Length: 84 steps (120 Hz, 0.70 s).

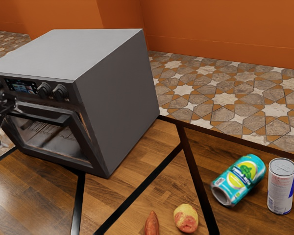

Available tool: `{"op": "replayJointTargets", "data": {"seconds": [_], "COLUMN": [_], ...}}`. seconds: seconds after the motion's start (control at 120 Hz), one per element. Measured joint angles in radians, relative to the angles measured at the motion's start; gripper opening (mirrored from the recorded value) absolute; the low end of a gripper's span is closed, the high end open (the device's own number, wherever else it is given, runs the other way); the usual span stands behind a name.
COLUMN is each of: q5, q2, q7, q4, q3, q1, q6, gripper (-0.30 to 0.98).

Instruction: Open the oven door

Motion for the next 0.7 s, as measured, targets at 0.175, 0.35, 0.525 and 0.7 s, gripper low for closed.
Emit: {"op": "replayJointTargets", "data": {"seconds": [0.175,0.35,0.525,0.7], "q5": [-0.008,-0.019,-0.139,-0.108], "q2": [-0.233,-0.510,-0.133,0.306], "q7": [-0.003,-0.004,-0.100,-0.305], "q4": [-0.186,-0.341,0.354,0.753], "q3": [0.006,0.038,-0.286,-0.179], "q1": [0.054,0.116,-0.124,-0.652], "q6": [0.006,-0.009,-0.276,-0.545], "gripper": [0.69,0.68,0.68,0.68]}}
